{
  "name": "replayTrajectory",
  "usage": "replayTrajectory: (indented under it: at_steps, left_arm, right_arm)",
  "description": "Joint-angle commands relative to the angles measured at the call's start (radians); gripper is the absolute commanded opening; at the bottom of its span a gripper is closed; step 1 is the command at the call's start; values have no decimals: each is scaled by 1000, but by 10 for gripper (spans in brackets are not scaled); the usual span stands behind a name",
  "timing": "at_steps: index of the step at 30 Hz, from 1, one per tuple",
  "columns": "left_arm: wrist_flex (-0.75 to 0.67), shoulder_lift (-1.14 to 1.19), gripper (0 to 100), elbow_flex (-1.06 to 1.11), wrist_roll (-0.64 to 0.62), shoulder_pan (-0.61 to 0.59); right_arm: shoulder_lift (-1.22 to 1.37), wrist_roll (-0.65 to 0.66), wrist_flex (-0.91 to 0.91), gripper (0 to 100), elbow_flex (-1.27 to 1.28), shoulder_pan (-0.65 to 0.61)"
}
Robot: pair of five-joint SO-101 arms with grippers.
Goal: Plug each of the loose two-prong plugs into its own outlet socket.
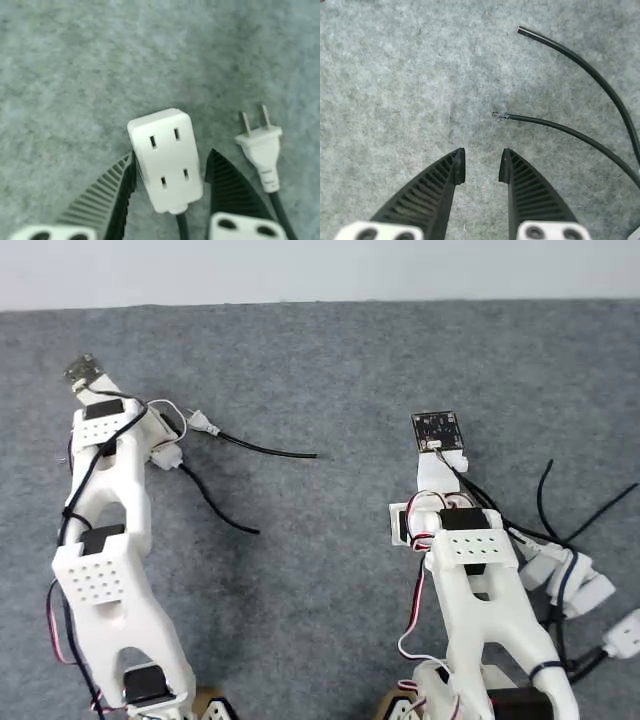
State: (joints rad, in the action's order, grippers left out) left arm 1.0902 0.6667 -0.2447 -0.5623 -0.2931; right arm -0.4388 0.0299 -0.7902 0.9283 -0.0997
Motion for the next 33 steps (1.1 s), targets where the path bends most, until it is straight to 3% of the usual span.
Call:
replayTrajectory:
  at_steps: [1, 4, 13, 20, 25, 33]
  left_arm:
    - [28, -9, 117, -53, 23, 28]
    - [51, -12, 7, -53, 23, 31]
    - [221, -18, 11, -48, 68, 77]
    - [203, -18, 13, -111, 74, 40]
    - [229, -18, 60, -170, 69, 17]
    - [258, -18, 242, -203, 11, -20]
  right_arm:
    - [-30, 15, 16, 112, -9, -5]
    - [-30, 17, 16, 112, -9, -4]
    - [-30, 17, 16, 109, -11, -1]
    - [-30, 20, 15, 111, -11, 1]
    - [-30, 21, 15, 111, -11, 1]
    - [-30, 21, 16, 111, -9, 1]
